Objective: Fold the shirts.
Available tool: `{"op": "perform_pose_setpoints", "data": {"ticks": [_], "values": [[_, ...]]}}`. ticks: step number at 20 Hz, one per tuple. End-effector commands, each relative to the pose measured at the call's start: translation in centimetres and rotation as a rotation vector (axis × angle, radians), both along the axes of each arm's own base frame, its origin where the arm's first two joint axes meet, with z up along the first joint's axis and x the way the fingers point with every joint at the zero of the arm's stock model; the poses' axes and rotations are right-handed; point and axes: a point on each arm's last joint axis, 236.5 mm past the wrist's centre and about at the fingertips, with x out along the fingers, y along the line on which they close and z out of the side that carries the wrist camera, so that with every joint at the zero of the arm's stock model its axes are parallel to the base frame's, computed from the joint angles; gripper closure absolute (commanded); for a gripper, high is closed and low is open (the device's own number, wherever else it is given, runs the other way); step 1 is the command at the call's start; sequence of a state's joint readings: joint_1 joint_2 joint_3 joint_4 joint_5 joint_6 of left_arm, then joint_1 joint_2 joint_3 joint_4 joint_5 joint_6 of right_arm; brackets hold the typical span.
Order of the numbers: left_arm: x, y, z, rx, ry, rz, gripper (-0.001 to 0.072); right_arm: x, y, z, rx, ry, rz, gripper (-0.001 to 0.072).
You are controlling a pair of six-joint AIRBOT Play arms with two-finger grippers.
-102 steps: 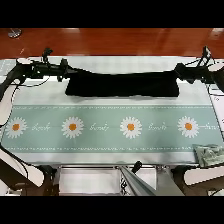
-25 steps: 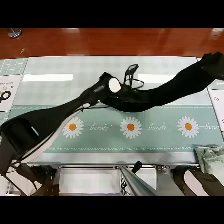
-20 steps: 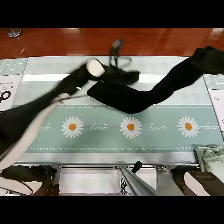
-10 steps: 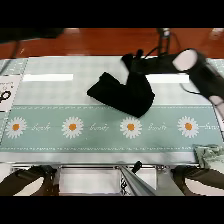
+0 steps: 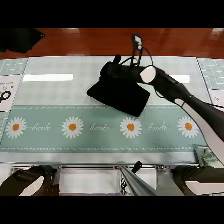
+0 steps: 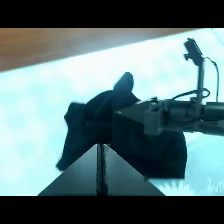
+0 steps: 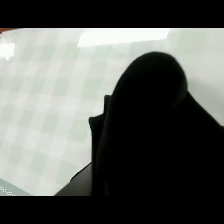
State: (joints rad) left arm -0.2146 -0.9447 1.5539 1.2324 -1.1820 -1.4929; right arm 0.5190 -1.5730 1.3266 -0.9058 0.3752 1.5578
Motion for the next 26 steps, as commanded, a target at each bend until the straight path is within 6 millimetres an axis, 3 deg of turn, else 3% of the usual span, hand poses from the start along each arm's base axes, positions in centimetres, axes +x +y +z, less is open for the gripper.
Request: {"op": "perform_pose_setpoints", "data": {"ticks": [1,2,3,5,7,9,10,12,13,14,15,16,17,18,20,23,26], "values": [[-0.8,0.0,-0.4,0.002,0.029,-0.007,0.0688,0.2,1.5,-1.1,0.03,0.003,-0.023,0.0428],[-0.9,-0.1,-0.5,0.005,0.035,-0.011,0.0688,0.2,1.5,-1.1,0.042,0.013,-0.029,0.0274],[-1.0,-0.3,-0.6,0.007,0.039,-0.016,0.0688,0.1,1.4,-0.8,0.046,0.015,-0.027,0.0225],[-1.0,-0.3,-1.2,0.013,0.054,-0.017,0.0688,-0.6,0.4,0.4,0.021,0.021,0.013,0.0225],[-1.0,-0.3,-2.3,0.02,0.084,-0.019,0.0687,-2.7,-2.3,1.1,-0.113,0.032,0.124,0.0226],[-0.9,-0.3,-3.2,0.025,0.104,-0.019,0.0687,-5.5,-9.1,-0.2,-0.399,0.1,0.218,0.0226],[-0.9,-0.3,-3.6,0.027,0.114,-0.019,0.0687,-6.7,-14.1,-1.2,-0.576,0.166,0.216,0.0227],[-0.9,-0.3,-4.1,0.03,0.126,-0.019,0.0687,-8.9,-26.1,-2.5,-0.943,0.347,0.133,0.0227],[-0.9,-0.3,-4.2,0.03,0.128,-0.02,0.0687,-10.0,-30.4,-3.2,-1.014,0.434,0.082,0.0227],[-1.0,-0.3,-4.2,0.03,0.129,-0.02,0.0687,-11.1,-32.5,-4.5,-0.972,0.512,0.046,0.0228],[-1.0,-0.3,-4.2,0.031,0.129,-0.02,0.0687,-12.6,-32.7,-6.5,-0.83,0.599,0.022,0.0228],[-1.0,-0.3,-4.3,0.032,0.131,-0.02,0.0687,-13.2,-31.1,-8.3,-0.62,0.642,0.006,0.0228],[-1.0,-0.2,-4.5,0.038,0.137,-0.019,0.0687,-12.9,-29.1,-9.2,-0.414,0.641,-0.016,0.0219],[-0.9,0.0,-4.9,0.049,0.144,-0.013,0.0687,-11.9,-27.5,-9.6,-0.225,0.611,-0.061,0.0163],[-1.0,0.3,-6.1,0.066,0.171,-0.008,0.0687,-10.0,-26.1,-10.1,0.003,0.555,-0.17,0.0116],[-1.1,0.3,-7.7,0.074,0.212,-0.01,0.0687,-10.1,-24.2,-12.6,0.081,0.574,-0.191,0.0116],[-1.1,0.3,-8.6,0.078,0.232,-0.01,0.0687,-10.2,-20.2,-14.0,0.12,0.59,-0.116,0.0116]]}}
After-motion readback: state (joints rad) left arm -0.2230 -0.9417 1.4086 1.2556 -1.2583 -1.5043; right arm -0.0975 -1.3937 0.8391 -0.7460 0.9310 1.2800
